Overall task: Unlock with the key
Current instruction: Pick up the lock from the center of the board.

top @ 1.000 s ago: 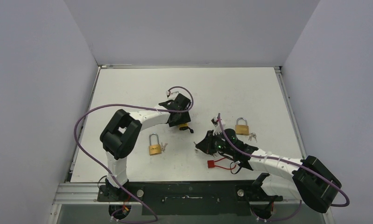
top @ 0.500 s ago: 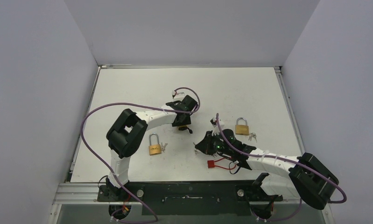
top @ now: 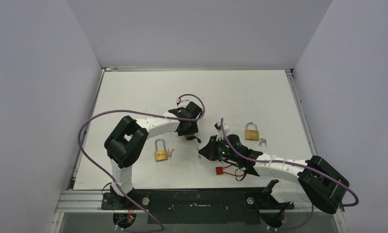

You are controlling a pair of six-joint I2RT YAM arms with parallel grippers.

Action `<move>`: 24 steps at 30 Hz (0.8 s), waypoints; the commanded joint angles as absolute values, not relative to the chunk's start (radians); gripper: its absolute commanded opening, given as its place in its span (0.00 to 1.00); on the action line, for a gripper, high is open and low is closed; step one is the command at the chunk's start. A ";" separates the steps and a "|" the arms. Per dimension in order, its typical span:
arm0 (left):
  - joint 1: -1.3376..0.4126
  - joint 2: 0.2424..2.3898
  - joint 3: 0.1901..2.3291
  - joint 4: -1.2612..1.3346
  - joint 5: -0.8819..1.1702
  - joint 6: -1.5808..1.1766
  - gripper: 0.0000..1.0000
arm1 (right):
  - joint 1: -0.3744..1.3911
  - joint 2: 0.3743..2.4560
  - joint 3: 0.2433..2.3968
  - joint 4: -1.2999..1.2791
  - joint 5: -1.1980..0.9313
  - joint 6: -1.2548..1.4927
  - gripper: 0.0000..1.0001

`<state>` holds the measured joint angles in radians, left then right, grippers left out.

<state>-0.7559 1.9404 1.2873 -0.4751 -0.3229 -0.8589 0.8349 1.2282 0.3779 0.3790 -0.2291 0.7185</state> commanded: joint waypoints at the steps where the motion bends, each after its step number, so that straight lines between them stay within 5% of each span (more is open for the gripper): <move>1: -0.762 1.855 1.202 -0.453 -0.154 -0.970 0.00 | 0.874 1.242 0.406 0.521 -0.203 0.720 0.00; 24: -0.765 1.615 1.097 -0.389 -0.010 -1.065 0.00 | 0.876 1.337 0.387 0.646 -0.118 0.817 0.00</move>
<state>-0.7605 1.6665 1.1007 -0.4389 -0.0345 -1.0481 0.8841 1.3399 0.3779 0.5598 -0.1619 0.8021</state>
